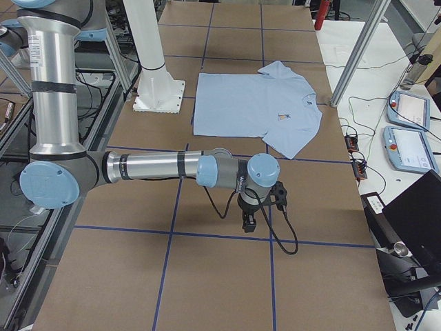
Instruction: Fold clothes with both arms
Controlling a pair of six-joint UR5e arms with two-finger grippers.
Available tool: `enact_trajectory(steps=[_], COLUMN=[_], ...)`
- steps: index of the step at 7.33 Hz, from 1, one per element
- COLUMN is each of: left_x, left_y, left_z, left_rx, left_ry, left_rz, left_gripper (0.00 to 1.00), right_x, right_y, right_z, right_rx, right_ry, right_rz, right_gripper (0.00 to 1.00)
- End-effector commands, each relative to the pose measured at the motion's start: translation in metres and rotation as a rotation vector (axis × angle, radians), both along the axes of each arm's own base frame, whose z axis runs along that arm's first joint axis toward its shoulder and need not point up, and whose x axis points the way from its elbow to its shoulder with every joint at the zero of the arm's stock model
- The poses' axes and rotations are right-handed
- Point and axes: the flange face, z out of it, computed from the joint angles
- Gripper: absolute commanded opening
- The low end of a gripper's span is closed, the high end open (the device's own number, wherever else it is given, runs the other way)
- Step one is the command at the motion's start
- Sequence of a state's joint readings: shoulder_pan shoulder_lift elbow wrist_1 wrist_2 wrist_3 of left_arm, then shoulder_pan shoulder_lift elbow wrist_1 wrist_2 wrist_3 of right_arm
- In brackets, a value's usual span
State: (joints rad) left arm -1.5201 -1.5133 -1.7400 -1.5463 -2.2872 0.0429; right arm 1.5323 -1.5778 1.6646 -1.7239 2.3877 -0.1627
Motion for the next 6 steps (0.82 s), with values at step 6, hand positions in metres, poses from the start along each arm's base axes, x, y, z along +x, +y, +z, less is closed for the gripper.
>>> enact_trajectory(steps=[6], left_x=[0.016], left_y=[-0.084], left_z=[-0.093], left_rx=[0.215], left_ry=[0.016], left_rz=[0.016], left_gripper=[1.00], right_x=[-0.089], right_y=[-0.120], right_z=[-0.151], right_rx=[0.181], right_ry=[-0.017], right_rz=[-0.053], right_gripper=[1.00])
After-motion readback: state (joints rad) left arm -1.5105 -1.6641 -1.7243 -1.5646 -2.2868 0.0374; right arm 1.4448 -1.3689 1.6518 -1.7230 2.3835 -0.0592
